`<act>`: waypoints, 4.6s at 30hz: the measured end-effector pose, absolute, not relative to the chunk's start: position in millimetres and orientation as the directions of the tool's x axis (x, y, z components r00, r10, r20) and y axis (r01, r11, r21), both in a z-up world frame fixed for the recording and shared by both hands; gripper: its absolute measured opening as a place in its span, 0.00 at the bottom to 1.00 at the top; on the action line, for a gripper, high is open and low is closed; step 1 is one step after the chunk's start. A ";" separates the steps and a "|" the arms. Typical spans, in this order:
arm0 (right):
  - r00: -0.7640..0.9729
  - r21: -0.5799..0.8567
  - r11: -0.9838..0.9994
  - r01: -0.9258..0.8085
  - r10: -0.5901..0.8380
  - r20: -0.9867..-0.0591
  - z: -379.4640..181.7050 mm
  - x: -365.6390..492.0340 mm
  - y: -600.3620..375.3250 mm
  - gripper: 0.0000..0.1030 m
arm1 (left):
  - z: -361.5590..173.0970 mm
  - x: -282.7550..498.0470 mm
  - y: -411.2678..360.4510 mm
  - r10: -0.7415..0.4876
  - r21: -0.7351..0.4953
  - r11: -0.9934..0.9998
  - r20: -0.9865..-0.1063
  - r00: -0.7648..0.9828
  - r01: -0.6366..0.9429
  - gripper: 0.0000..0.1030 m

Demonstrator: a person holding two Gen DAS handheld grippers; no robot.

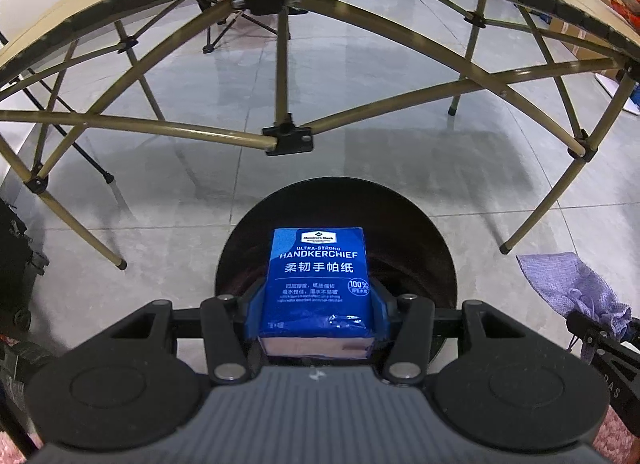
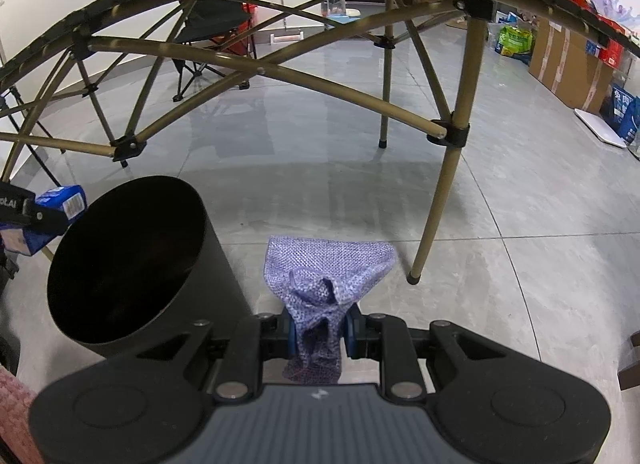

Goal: Collect trash
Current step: 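Open the left gripper to drop the blue tissue pack into the bin, then move the right gripper holding the purple pouch over the bin opening, then open the right gripper to drop the purple pouch into the bin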

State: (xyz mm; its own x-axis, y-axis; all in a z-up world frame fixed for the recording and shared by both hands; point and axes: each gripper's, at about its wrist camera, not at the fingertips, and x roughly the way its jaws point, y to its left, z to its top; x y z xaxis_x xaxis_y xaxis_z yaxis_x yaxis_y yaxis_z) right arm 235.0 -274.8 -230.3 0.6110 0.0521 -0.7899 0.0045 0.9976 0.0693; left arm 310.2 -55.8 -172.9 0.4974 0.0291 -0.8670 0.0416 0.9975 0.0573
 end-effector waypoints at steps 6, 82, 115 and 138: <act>0.608 0.070 0.997 0.017 0.045 -0.793 -232.9 237.7 -278.4 0.20 | -177.1 318.5 -64.9 0.025 0.056 0.997 -0.876 0.481 0.050 0.50; 0.673 0.056 0.992 -0.116 0.120 -0.729 -185.2 245.0 -195.4 0.20 | -154.8 291.2 28.1 0.115 0.042 0.988 -0.841 0.528 -0.147 1.00; 0.594 0.083 0.968 -0.237 0.212 -0.776 -204.7 285.8 -94.7 0.20 | -159.6 270.6 106.4 0.167 0.021 0.959 -0.849 0.501 -0.284 1.00; 0.527 0.078 0.972 -0.222 0.187 -0.829 -233.4 302.7 -82.8 0.21 | -169.5 271.3 115.6 0.182 0.035 0.951 -0.864 0.469 -0.306 1.00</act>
State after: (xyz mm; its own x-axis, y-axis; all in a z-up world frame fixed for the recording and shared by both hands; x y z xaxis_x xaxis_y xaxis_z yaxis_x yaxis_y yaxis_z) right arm 302.7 -82.8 -233.4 0.5270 0.1874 -0.8290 -0.2224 0.9718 0.0783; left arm 271.3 115.6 -169.4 0.4686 0.1820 -0.8645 -0.3058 0.9515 0.0346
